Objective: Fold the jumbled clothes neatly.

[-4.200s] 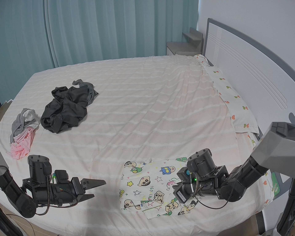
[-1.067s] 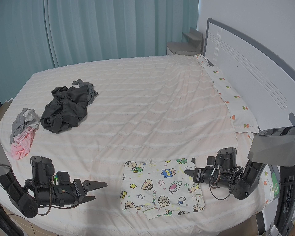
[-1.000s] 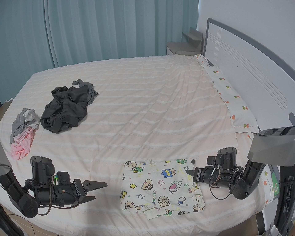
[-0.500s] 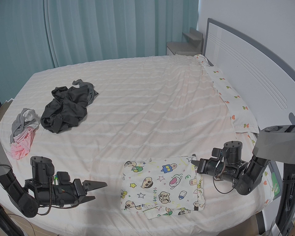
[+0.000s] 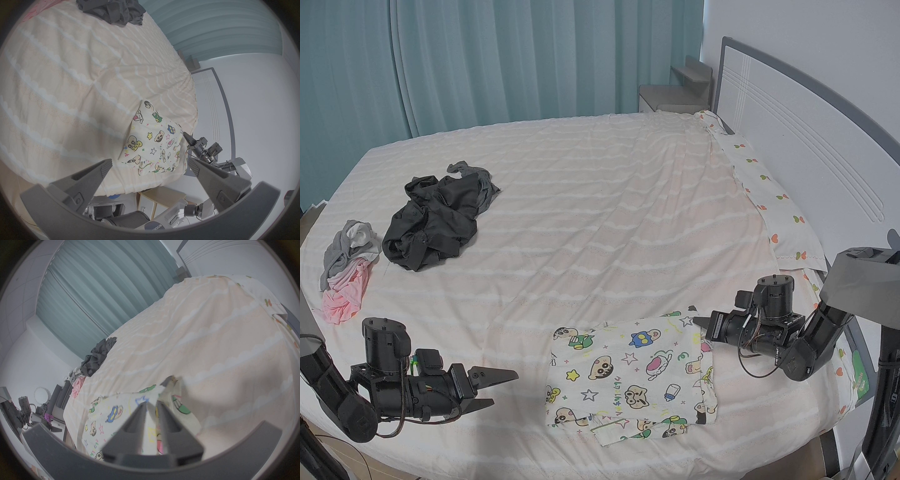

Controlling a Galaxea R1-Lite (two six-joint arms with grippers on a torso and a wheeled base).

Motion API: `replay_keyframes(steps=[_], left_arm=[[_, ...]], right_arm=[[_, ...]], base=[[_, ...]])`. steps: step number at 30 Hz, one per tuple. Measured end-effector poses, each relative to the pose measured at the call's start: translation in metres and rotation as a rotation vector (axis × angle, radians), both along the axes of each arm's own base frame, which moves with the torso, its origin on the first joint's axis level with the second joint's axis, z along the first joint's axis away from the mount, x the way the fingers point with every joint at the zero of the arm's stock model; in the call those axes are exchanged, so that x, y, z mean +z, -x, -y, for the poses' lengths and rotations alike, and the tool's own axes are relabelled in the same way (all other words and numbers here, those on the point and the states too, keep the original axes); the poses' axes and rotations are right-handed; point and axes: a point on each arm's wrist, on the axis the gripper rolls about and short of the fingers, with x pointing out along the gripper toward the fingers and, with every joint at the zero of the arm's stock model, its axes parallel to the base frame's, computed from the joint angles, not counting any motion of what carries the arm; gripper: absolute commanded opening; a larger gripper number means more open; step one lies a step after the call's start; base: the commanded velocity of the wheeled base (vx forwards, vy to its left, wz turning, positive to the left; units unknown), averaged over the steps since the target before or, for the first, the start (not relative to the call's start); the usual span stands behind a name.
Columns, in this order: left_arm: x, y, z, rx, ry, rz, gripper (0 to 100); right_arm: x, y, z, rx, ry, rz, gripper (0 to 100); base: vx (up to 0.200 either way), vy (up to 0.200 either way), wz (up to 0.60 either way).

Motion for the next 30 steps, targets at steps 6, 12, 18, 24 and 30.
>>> replay_keyframes(steps=[6, 12, 18, 24, 30], left_arm=[[-0.002, -0.001, 0.000, 0.001, -0.007, -0.004, 100], [-0.003, -0.011, 0.008, 0.059, -0.077, 0.029, 100], [-0.007, -0.041, 0.035, 0.114, -0.169, 0.105, 100], [-0.019, -0.073, 0.065, 0.047, -0.198, 0.173, 100], [-0.046, -0.088, 0.086, -0.052, -0.275, 0.195, 100]], right_arm=[[0.003, 0.007, 0.010, -0.008, -0.009, -0.013, 100], [0.000, 0.027, 0.017, 0.041, -0.028, -0.067, 100], [-0.004, 0.040, 0.021, 0.065, -0.034, -0.084, 100], [-0.014, 0.049, 0.023, 0.079, -0.028, -0.119, 100], [-0.023, 0.053, 0.022, 0.086, -0.020, -0.146, 100]], base=[[0.000, 0.000, 0.00], [0.000, 0.000, 0.00], [0.000, 0.000, 0.00], [0.000, 0.000, 0.00], [0.000, 0.000, 0.00]])
